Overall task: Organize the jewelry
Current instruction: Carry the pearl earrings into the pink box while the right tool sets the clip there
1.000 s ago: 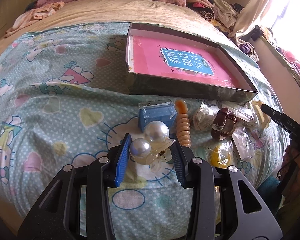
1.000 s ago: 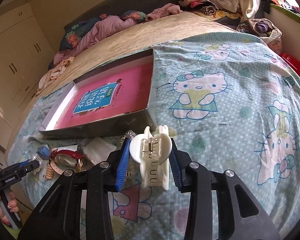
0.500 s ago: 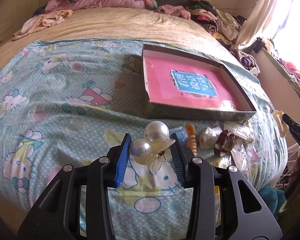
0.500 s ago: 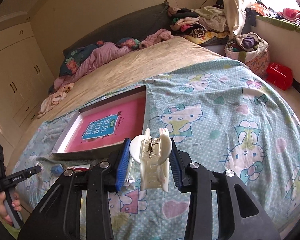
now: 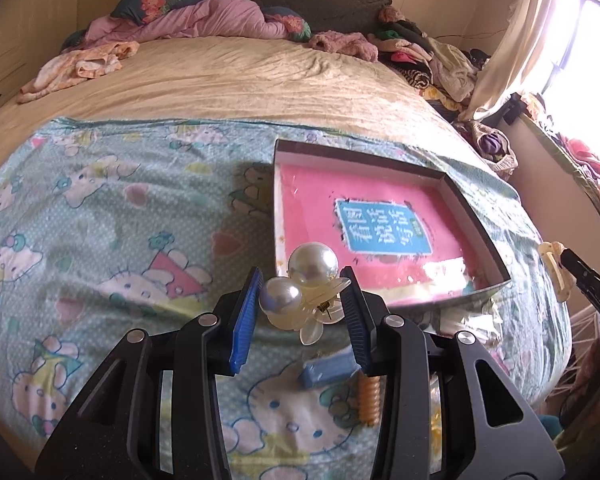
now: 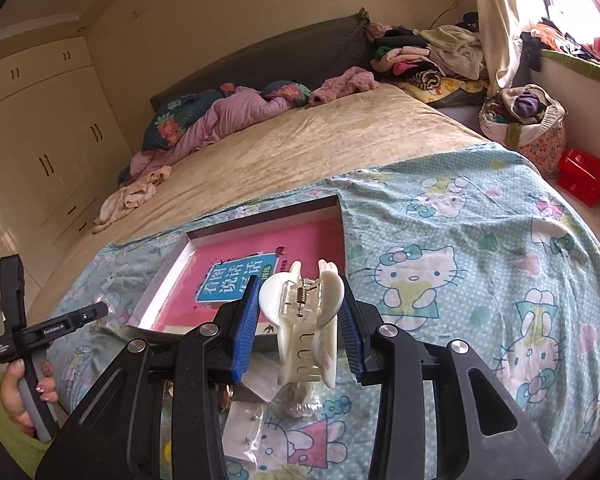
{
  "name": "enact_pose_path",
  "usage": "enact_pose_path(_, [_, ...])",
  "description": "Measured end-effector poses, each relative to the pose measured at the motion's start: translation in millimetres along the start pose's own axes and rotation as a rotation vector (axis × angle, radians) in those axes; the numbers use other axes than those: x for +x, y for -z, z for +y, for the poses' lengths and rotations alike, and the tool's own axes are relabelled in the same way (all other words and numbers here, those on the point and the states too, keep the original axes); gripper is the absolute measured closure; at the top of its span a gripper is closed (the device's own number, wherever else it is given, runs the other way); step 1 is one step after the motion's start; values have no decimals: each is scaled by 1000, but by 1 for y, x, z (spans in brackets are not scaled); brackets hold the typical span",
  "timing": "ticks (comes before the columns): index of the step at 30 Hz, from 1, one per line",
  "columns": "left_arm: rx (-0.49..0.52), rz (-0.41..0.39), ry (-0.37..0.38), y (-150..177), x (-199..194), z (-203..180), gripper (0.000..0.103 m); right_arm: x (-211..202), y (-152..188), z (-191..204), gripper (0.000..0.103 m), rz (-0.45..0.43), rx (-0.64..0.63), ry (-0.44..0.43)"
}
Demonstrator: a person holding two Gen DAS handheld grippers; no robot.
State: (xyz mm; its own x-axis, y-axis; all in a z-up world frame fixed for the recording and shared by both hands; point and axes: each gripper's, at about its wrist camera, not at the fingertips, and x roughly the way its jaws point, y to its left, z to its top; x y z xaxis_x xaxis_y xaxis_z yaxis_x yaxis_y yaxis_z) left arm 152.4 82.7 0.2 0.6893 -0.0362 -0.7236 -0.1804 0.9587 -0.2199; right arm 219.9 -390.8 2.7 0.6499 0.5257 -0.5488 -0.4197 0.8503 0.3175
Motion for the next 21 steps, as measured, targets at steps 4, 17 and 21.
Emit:
enact_pose_path(4, [0, -3, 4, -10, 12, -5, 72, 15, -9, 11, 67, 8, -9, -26])
enact_pose_path(17, [10, 32, -6, -28, 56, -17, 72, 71, -23, 25, 67, 47, -27, -63])
enact_pose_path(21, [26, 49, -6, -30, 70, -21, 72, 82, -25, 22, 67, 65, -51, -46])
